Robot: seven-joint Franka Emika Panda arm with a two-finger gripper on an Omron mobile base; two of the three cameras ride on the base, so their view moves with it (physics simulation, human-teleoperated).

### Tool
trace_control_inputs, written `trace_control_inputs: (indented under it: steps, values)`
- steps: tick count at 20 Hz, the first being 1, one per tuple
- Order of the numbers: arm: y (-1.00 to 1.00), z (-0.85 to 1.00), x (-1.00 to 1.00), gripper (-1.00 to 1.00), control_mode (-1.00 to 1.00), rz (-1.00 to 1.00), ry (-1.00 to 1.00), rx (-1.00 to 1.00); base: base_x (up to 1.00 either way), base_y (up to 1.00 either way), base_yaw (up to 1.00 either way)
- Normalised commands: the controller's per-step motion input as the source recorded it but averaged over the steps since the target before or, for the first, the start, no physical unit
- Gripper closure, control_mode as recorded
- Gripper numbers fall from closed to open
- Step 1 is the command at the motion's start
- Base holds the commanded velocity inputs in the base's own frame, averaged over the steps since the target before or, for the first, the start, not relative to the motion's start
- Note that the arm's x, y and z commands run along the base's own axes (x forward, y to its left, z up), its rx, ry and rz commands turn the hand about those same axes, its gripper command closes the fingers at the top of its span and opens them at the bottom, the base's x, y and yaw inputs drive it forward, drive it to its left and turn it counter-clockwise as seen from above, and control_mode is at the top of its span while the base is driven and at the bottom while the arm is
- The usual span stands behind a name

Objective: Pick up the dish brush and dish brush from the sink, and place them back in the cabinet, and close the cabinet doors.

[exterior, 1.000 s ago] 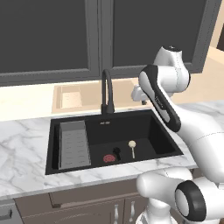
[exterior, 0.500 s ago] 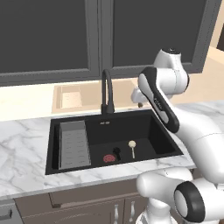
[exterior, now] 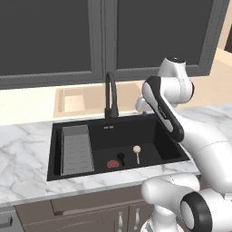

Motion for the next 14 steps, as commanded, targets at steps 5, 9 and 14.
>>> trace_control_inputs:
  steps: [5, 9, 14]
  values:
    - [-0.08, -0.28, 0.02, -1.0, -1.0, 0.0, 0.0, 0.0, 0.0, 0.0, 0.0]
    - [-0.11, -0.26, 0.07, -1.0, -1.0, 0.0, 0.0, 0.0, 0.0, 0.0, 0.0]
    - [-0.07, -0.27, 0.12, -1.0, -1.0, 0.0, 0.0, 0.0, 0.0, 0.0, 0.0]
